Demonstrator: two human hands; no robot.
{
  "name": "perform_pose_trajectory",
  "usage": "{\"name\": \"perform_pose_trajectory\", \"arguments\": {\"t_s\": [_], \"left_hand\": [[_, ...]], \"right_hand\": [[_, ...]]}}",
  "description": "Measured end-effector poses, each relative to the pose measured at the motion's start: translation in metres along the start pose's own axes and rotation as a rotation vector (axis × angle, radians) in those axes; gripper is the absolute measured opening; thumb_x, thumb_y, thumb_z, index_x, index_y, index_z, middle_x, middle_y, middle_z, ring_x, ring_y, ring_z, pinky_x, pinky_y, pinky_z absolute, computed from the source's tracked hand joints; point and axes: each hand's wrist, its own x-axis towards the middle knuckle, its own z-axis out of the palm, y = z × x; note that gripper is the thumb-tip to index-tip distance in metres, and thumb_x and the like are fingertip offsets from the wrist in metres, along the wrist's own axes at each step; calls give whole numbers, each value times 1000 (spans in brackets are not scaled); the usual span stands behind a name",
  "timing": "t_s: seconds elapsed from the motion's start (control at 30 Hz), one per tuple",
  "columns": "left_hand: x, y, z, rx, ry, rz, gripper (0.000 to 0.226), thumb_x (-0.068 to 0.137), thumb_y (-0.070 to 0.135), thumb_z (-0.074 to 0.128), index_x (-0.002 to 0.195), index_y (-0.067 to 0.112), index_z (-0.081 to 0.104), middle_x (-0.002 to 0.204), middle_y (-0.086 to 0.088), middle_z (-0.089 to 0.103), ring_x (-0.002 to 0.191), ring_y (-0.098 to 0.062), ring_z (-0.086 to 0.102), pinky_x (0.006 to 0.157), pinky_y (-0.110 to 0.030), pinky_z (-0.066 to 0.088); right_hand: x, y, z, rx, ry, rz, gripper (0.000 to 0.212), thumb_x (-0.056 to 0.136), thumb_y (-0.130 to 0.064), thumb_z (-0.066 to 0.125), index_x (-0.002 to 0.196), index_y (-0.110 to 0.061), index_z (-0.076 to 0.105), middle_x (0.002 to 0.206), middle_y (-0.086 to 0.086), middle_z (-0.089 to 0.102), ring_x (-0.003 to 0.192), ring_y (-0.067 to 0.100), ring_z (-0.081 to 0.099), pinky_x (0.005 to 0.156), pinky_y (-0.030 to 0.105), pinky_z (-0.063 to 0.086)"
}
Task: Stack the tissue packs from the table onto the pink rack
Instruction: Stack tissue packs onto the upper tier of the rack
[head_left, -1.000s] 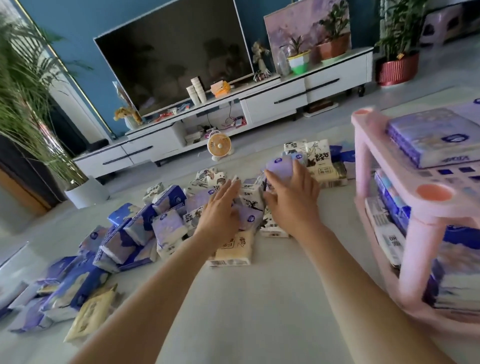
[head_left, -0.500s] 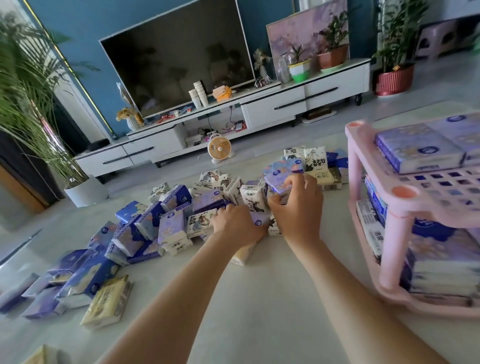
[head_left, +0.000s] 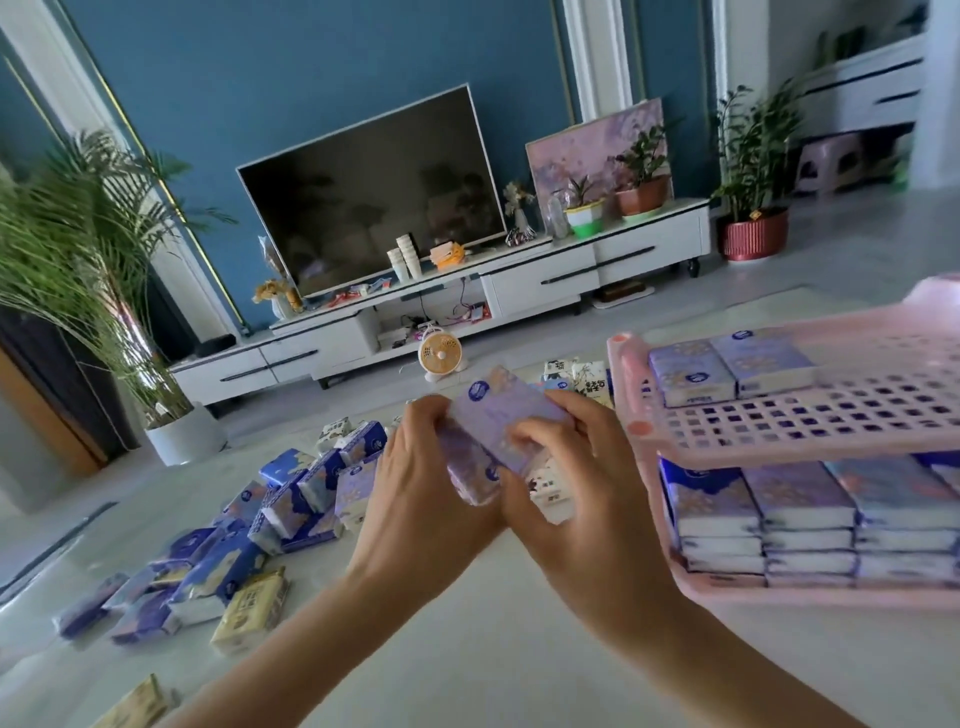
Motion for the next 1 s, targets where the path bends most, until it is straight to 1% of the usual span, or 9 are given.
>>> {"name": "perform_pose_trajectory", "arguments": {"t_s": [0.17, 0.3, 0.37, 0.47, 0.6, 0.67, 0.8, 0.9, 1.0], "left_hand": [[26, 62, -1, -114, 59, 79, 65, 62, 35, 75, 113, 34, 34, 99, 21, 49, 94, 1, 51, 74, -12, 40], [54, 109, 47, -146, -45, 138, 58, 69, 35, 72, 116, 30, 37, 103, 16, 44, 95, -5, 45, 76, -17, 35], [68, 127, 78, -164, -131, 141, 56, 73, 33, 71, 118, 28, 39, 105, 13, 44, 99, -7, 43, 82, -21, 34], [90, 141, 124, -159, -274, 109, 57, 74, 37, 69, 122, 31, 38, 110, 12, 44, 105, -13, 46, 95, -35, 40], [108, 145, 164, -255, -418, 28, 54, 72, 43, 69, 120, 36, 43, 116, 4, 52, 102, -18, 54, 93, -41, 46], [110, 145, 173, -231, -467, 80, 51, 70, 50, 63, 117, 40, 45, 120, 4, 56, 105, -18, 57, 95, -44, 44], [110, 144, 177, 32, -597, 228, 59, 91, 49, 45, 144, 35, 22, 155, 12, 6, 143, -12, 10, 116, -45, -1], [107, 145, 179, 179, -617, 293, 58, 97, 48, 24, 147, 34, -2, 154, 11, -15, 143, -9, -2, 116, -43, -8], [105, 145, 180, 195, -615, 270, 59, 97, 48, 15, 147, 29, -10, 154, 8, -16, 143, -8, -3, 116, -41, -7]], "right_hand": [[47, -5, -68, -61, 42, -38, 29, 83, -28, 53, 104, -10, 62, 113, 9, 53, 102, 17, 53, 87, 13, 40], [77, 52, -140, -178, 121, 178, 22, 80, -21, 63, 100, -12, 62, 100, 6, 58, 90, 15, 56, 81, 8, 37], [79, 81, -174, -359, 121, 259, 21, 78, -17, 65, 99, -12, 64, 97, 11, 60, 91, 20, 55, 80, 18, 39], [75, 101, -200, -686, -28, 270, 20, 74, -11, 71, 92, -5, 66, 92, 17, 59, 85, 35, 56, 72, 37, 45], [73, 100, -195, -914, -185, 245, 27, 55, -14, 84, 74, -9, 66, 76, 12, 61, 66, 32, 58, 58, 36, 47], [76, 100, -195, -1048, -256, 264, 28, 63, -19, 81, 85, -13, 64, 87, 9, 61, 79, 29, 58, 66, 34, 45], [77, 104, -202, -1076, -430, 352, 22, 92, -18, 48, 113, -16, 54, 117, 7, 51, 109, 26, 47, 87, 32, 38], [81, 98, -201, -1033, -507, 375, 25, 92, -10, 45, 115, -12, 53, 120, 9, 48, 111, 25, 47, 85, 32, 38], [83, 94, -205, -965, -528, 392, 23, 90, -2, 42, 108, -11, 55, 118, 8, 45, 105, 23, 50, 74, 27, 32]]}}
